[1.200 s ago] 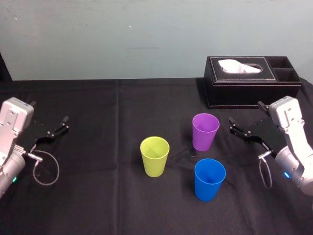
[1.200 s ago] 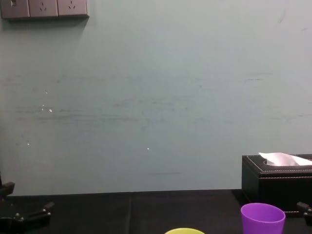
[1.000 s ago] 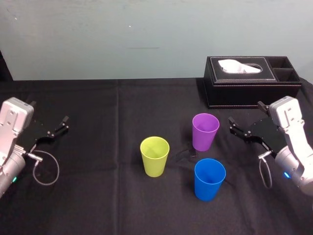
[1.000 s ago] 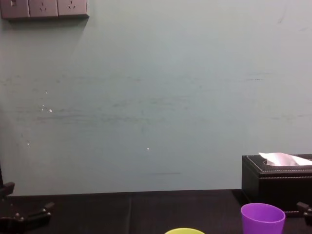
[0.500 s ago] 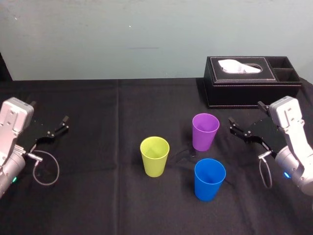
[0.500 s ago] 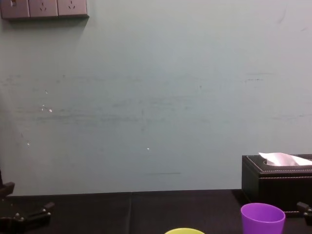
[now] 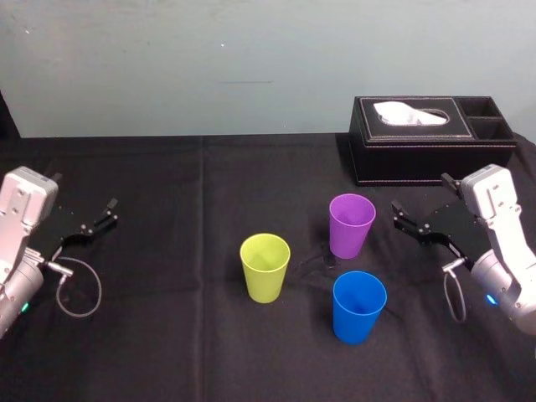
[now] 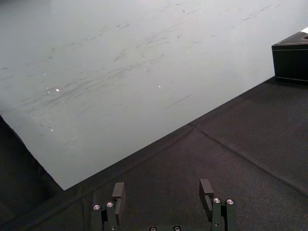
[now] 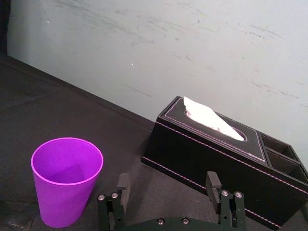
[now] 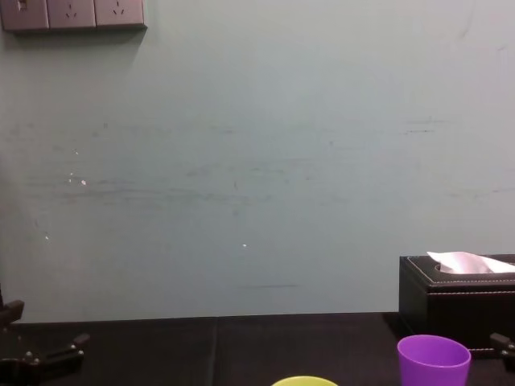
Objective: Stack the three plastic cups sequentially using one hand.
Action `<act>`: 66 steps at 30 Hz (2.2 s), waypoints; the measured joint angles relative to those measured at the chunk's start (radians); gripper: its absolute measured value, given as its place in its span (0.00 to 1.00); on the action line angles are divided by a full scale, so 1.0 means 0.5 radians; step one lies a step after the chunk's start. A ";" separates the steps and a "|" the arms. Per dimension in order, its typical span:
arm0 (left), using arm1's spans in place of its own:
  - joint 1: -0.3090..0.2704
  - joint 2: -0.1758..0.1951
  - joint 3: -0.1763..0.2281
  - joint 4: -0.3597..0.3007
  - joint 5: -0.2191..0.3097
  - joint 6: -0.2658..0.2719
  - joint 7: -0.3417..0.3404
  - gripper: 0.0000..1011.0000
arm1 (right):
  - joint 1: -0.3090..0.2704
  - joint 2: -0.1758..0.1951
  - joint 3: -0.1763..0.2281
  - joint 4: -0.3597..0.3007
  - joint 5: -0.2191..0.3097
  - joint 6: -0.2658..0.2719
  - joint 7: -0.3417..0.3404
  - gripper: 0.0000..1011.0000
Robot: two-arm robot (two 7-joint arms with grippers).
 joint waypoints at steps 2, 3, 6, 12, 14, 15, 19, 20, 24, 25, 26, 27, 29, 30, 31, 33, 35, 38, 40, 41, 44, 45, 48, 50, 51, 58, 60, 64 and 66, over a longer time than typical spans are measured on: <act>0.000 0.000 0.000 0.000 0.000 0.000 0.000 1.00 | 0.000 0.000 0.000 0.000 0.000 0.000 0.000 0.99; 0.000 0.000 0.000 0.000 0.000 0.000 0.000 1.00 | 0.000 0.000 0.000 0.000 0.000 0.000 0.000 0.99; 0.000 0.000 0.000 0.000 0.000 0.000 0.000 1.00 | 0.000 0.000 0.000 0.000 0.000 0.000 0.000 0.99; 0.000 0.000 0.000 0.000 0.000 0.000 0.000 1.00 | -0.005 -0.002 0.008 -0.001 0.000 0.000 0.001 0.99; 0.000 0.000 0.000 0.000 0.000 0.000 0.000 1.00 | -0.017 -0.006 0.023 -0.006 0.007 -0.001 0.003 0.99; 0.000 0.000 0.000 0.000 0.000 0.000 0.000 1.00 | -0.025 -0.006 0.031 -0.011 0.014 -0.001 0.010 0.99; 0.000 0.000 0.000 0.000 0.000 0.000 0.000 1.00 | -0.066 0.001 0.074 -0.047 0.059 -0.003 0.053 0.99; 0.000 0.000 0.000 0.000 0.000 0.000 0.000 1.00 | -0.088 0.011 0.096 -0.068 0.081 -0.004 0.076 0.99; 0.000 0.000 0.000 0.000 0.000 0.000 0.000 1.00 | -0.148 0.048 0.146 -0.145 0.129 -0.002 0.130 0.99; 0.000 0.000 0.000 0.000 0.000 0.000 0.000 1.00 | -0.173 0.068 0.166 -0.181 0.144 0.006 0.148 0.99; 0.000 0.000 0.000 0.000 0.000 0.000 0.000 1.00 | -0.187 0.079 0.176 -0.201 0.151 0.009 0.158 0.99; 0.000 0.000 0.000 0.000 0.000 0.000 0.000 1.00 | -0.204 0.093 0.186 -0.222 0.158 0.012 0.169 0.99; 0.000 0.000 0.000 0.000 0.000 0.000 0.000 1.00 | -0.248 0.130 0.216 -0.283 0.175 0.021 0.202 0.99; 0.000 0.000 0.000 0.000 0.000 0.000 0.000 1.00 | -0.264 0.144 0.226 -0.303 0.181 0.024 0.213 0.99; 0.000 0.000 0.000 0.000 0.000 0.000 0.000 1.00 | -0.279 0.158 0.237 -0.323 0.187 0.026 0.223 0.99; 0.000 0.000 0.000 0.000 0.000 0.000 0.000 1.00 | -0.324 0.194 0.267 -0.377 0.204 0.030 0.256 0.99; 0.000 0.000 0.000 0.000 0.000 0.000 0.000 1.00 | -0.372 0.232 0.298 -0.435 0.219 0.032 0.286 0.99; 0.000 0.000 0.000 0.000 0.000 0.000 0.000 1.00 | -0.420 0.265 0.331 -0.484 0.234 0.032 0.309 0.99; 0.000 0.000 0.000 0.000 0.000 0.000 0.000 1.00 | -0.473 0.303 0.367 -0.539 0.248 0.023 0.337 0.99; 0.000 0.000 0.000 0.000 0.000 0.000 0.000 1.00 | -0.491 0.316 0.379 -0.559 0.252 0.018 0.347 0.99; 0.000 0.000 0.000 0.000 0.000 0.000 0.000 1.00 | -0.564 0.367 0.427 -0.625 0.269 -0.002 0.388 0.99; 0.000 0.000 0.000 0.000 0.000 0.000 0.000 1.00 | -0.583 0.379 0.439 -0.641 0.274 -0.007 0.398 0.99; 0.000 0.000 0.000 0.000 0.000 0.000 0.000 1.00 | -0.682 0.435 0.498 -0.712 0.294 -0.033 0.444 0.99; 0.000 0.000 0.000 0.000 0.000 0.000 0.000 1.00 | -0.722 0.455 0.522 -0.735 0.299 -0.043 0.458 0.99; 0.000 0.000 0.000 0.000 0.000 0.000 0.000 1.00 | -0.755 0.469 0.541 -0.752 0.306 -0.052 0.473 0.99; 0.000 0.000 0.000 0.000 0.000 0.000 0.000 1.00 | -0.897 0.528 0.619 -0.808 0.315 -0.092 0.543 0.99; 0.000 0.000 0.000 0.000 0.000 0.000 0.000 1.00 | -0.932 0.541 0.637 -0.818 0.315 -0.104 0.567 0.99; 0.000 0.000 0.000 0.000 0.000 0.000 0.000 1.00 | -0.987 0.555 0.657 -0.832 0.332 -0.117 0.624 0.99; 0.000 0.000 0.000 0.000 0.000 0.000 0.000 1.00 | -1.004 0.557 0.662 -0.837 0.356 -0.117 0.656 0.99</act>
